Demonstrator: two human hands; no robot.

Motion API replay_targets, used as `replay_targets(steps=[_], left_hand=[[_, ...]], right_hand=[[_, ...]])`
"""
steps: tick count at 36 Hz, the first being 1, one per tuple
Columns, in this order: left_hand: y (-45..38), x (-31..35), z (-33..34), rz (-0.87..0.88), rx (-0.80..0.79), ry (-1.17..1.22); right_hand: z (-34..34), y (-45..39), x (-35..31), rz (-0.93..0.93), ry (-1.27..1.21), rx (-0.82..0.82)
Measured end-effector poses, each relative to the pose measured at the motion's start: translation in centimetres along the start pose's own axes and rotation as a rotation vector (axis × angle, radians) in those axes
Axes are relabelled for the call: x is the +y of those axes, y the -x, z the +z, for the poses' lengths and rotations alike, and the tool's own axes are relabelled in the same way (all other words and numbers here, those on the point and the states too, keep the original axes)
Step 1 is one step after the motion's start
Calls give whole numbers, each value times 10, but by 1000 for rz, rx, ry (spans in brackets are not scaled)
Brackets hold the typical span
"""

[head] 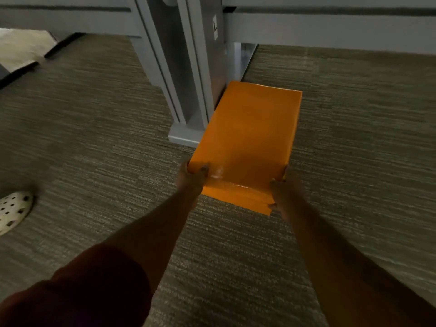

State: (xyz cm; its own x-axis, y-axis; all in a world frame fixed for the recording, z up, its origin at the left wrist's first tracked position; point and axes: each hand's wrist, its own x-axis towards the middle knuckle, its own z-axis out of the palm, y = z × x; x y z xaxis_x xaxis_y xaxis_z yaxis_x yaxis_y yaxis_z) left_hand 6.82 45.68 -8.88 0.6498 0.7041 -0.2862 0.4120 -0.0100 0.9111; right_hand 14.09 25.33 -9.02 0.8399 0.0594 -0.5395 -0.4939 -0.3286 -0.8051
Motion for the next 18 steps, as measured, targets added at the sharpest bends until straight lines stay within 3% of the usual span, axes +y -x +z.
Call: replay_targets(steps=[13,18], left_hand=[[20,-13,-18,-15,-26,-23],[22,-4,-20,-22,-46,-72]], right_hand=[[2,23,15,-59,115,7],[-3,25,10,37,43,-46]])
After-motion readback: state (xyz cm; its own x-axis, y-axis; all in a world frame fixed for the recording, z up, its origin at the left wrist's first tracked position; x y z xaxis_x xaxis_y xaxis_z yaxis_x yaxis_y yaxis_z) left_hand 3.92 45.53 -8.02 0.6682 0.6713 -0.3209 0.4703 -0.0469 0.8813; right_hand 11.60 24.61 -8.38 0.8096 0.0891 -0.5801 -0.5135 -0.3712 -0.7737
